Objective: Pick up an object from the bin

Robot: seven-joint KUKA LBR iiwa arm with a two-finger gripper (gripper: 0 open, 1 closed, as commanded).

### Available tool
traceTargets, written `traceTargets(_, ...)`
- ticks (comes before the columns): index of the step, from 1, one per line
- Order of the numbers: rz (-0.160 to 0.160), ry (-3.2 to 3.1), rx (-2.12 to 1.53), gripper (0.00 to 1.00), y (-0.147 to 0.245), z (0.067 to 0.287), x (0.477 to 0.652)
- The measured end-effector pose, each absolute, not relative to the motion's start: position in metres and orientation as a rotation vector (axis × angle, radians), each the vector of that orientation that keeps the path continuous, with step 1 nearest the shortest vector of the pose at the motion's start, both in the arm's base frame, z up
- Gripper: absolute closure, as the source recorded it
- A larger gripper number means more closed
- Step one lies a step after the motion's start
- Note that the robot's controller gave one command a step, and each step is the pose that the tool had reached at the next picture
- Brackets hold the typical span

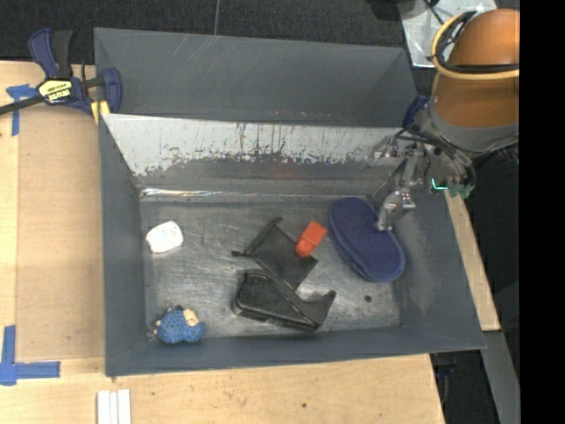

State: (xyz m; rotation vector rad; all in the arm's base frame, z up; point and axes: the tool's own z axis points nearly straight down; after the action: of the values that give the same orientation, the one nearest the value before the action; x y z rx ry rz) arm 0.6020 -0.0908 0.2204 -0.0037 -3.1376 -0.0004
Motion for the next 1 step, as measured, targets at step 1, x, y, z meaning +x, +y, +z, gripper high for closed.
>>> traceTargets(1,0.002,-3.139,0.359,0.00,-0.1097,0.0906,0.5929)
